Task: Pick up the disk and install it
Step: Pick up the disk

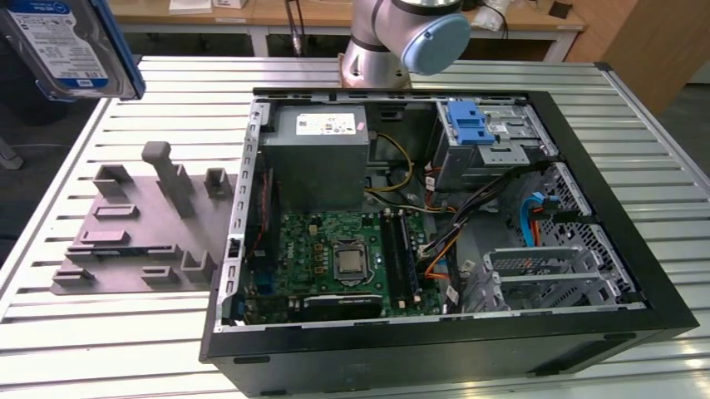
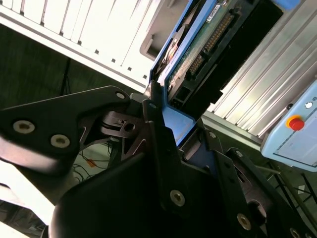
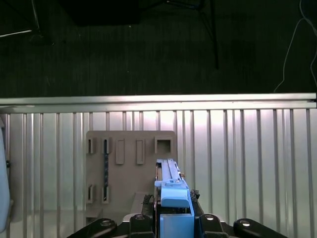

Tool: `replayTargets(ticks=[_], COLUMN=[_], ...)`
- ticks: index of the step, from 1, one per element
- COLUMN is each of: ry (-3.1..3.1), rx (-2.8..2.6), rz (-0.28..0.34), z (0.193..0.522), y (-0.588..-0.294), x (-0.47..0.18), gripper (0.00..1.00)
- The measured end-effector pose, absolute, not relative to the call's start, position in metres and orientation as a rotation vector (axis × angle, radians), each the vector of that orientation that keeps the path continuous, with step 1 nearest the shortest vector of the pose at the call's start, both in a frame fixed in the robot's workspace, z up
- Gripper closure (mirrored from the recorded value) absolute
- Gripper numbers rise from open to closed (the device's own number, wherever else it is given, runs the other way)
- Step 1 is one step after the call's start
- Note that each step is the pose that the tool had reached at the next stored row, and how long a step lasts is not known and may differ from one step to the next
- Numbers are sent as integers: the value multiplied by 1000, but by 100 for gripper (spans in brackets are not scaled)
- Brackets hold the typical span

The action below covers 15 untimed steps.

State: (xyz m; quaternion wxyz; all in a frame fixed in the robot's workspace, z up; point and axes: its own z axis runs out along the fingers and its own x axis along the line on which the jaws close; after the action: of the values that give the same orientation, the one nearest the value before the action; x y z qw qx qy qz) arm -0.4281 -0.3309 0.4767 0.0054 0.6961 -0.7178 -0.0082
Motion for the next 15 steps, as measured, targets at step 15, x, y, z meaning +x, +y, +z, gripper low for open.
replayTargets(ticks=[15], ry=[-2248], rx=[2180], rz=[-27], z=[481], y=[-338], x=[-423], gripper=[64])
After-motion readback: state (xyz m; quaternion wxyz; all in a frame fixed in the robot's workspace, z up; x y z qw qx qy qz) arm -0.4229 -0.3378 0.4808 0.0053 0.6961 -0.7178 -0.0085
